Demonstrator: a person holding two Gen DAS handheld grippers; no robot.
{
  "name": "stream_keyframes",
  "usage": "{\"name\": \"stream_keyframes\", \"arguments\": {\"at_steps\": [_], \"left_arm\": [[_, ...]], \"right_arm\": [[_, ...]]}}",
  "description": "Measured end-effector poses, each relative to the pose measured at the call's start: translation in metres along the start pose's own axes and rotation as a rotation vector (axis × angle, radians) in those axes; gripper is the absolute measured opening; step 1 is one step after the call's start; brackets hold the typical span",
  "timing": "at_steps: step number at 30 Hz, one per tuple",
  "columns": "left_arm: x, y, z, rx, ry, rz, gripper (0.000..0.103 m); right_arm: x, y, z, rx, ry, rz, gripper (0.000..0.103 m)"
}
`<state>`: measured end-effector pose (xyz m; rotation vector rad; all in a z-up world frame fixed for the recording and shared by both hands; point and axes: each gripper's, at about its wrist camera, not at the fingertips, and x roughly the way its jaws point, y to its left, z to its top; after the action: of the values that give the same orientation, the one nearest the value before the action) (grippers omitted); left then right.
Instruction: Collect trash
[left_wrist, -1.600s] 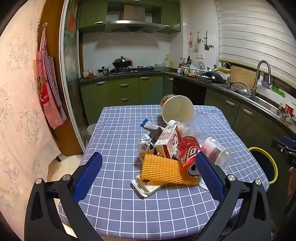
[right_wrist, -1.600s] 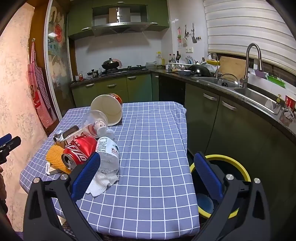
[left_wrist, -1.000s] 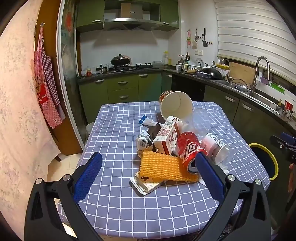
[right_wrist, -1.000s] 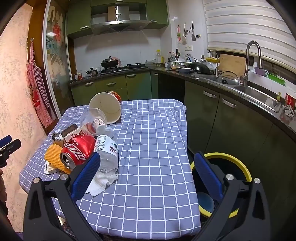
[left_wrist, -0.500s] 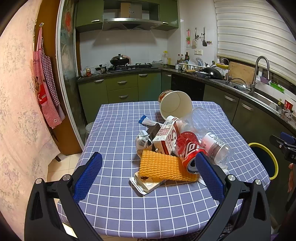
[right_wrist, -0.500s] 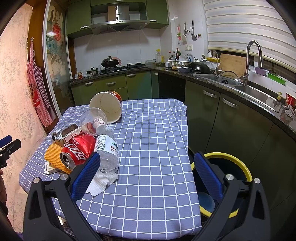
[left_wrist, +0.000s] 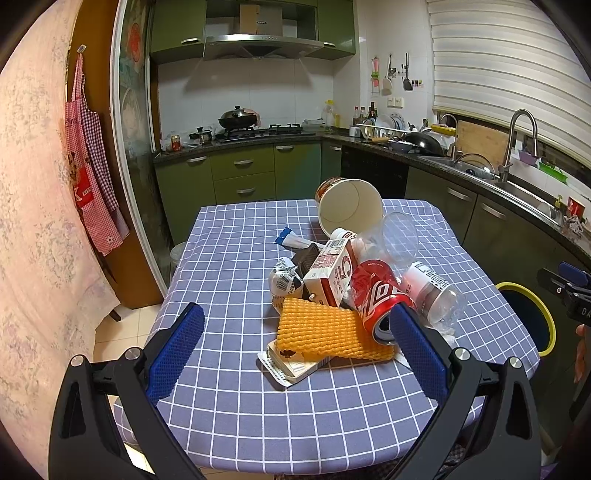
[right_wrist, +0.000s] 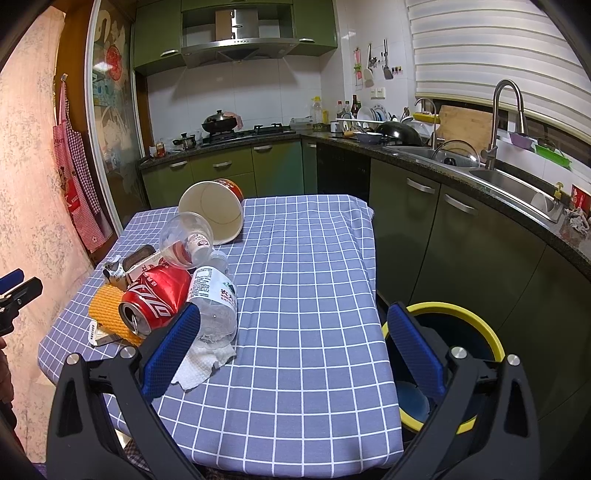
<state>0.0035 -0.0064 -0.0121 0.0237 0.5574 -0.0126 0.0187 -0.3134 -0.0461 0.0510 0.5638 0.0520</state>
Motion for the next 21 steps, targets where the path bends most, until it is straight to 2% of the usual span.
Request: {"name": "stream_keyframes", "arguments": {"at_steps": [21], "left_arm": [[0.005, -0.0033, -0.0057, 0.004, 0.01, -0.004, 0.099]], "right_arm": [[0.0035, 0.0037, -0.0051, 0.001, 0.004, 0.0, 0.097]]}}
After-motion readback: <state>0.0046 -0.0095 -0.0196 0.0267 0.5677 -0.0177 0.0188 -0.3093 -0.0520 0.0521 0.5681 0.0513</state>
